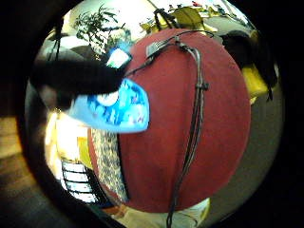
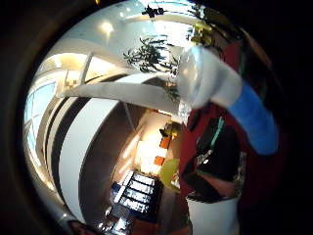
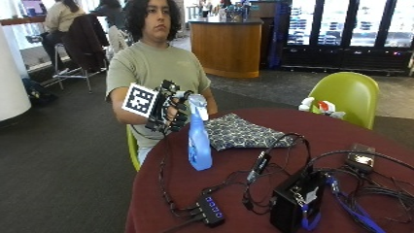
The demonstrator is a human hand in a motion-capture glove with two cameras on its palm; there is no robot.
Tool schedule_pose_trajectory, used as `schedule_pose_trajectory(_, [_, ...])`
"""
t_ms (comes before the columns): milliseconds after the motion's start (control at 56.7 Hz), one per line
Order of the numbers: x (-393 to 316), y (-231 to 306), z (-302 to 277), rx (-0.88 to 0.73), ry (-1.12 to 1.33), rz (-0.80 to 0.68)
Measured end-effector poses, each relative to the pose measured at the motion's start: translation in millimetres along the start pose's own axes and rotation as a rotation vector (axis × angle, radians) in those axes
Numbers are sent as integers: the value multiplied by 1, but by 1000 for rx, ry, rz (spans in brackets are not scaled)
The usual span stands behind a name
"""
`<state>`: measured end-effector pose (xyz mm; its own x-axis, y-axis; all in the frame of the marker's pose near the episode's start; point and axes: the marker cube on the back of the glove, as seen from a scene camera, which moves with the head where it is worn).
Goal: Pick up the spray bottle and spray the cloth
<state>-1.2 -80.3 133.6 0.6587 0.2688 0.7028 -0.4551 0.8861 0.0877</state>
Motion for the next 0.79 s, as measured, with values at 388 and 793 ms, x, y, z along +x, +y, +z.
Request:
schedule_pose_trajectory(388, [-21,106,-73,-227,446,-282])
schedule_pose_trajectory(793, [-19,177,-146,-290,807,-300])
